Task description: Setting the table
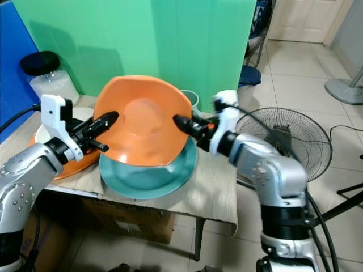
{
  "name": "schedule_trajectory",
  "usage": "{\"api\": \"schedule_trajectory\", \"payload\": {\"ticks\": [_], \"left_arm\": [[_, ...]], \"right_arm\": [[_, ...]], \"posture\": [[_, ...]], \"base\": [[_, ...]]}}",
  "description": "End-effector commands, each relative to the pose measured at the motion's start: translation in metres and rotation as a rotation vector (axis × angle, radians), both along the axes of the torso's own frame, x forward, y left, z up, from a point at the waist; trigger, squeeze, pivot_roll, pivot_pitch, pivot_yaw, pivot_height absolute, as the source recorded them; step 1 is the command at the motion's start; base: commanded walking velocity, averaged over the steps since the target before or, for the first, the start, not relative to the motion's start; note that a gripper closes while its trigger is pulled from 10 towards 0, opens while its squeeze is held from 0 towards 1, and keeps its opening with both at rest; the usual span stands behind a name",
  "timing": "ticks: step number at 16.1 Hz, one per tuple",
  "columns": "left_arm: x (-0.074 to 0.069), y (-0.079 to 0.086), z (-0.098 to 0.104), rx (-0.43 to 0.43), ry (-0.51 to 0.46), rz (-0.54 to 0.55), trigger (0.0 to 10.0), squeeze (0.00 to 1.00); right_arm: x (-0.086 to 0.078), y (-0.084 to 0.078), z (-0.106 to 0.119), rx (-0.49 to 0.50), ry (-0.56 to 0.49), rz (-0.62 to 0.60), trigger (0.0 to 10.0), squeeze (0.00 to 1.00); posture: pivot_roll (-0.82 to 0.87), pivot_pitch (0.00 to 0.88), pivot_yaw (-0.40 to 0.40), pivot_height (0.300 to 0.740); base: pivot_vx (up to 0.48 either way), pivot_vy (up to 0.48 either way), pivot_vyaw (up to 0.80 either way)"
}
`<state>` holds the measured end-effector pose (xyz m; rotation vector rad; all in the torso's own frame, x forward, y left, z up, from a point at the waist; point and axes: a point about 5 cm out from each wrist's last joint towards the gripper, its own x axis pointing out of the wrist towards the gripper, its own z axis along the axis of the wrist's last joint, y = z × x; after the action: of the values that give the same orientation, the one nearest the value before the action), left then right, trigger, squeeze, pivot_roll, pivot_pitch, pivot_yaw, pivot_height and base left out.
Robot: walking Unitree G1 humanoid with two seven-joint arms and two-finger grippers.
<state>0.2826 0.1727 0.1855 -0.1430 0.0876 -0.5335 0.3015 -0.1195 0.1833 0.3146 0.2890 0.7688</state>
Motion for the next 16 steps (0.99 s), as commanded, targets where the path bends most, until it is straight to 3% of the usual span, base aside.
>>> {"api": "schedule_trajectory", "payload": {"ticks": [1, 8, 13, 16], "left_arm": [[0.001, 0.002, 0.003, 0.033, -0.021, 0.019, 0.0, 0.00], [0.006, 0.006, 0.009, -0.003, -0.059, 0.052, 0.0, 0.00], [0.005, 0.007, 0.010, -0.009, -0.075, 0.050, 0.0, 0.00], [0.002, 0.002, 0.014, -0.063, -0.117, 0.017, 0.0, 0.00]], "right_arm": [[-0.002, 0.010, 0.003, 0.009, -0.006, 0.011, 10.0, 0.00], [0.000, 0.015, -0.008, -0.055, -0.020, -0.107, 10.0, 0.00], [0.002, 0.009, -0.010, 0.041, 0.059, -0.153, 10.0, 0.00], [0.001, 0.002, -0.015, 0.057, 0.110, -0.133, 10.0, 0.00]], "posture": [[-0.07, 0.000, 0.067, 0.740], [-0.08, 0.000, 0.065, 0.740], [-0.08, 0.000, 0.060, 0.740], [-0.09, 0.000, 0.057, 0.740]], "base": [[0.000, 0.000, 0.00], [0.000, 0.000, 0.00], [0.000, 0.000, 0.00], [0.000, 0.000, 0.00]]}}
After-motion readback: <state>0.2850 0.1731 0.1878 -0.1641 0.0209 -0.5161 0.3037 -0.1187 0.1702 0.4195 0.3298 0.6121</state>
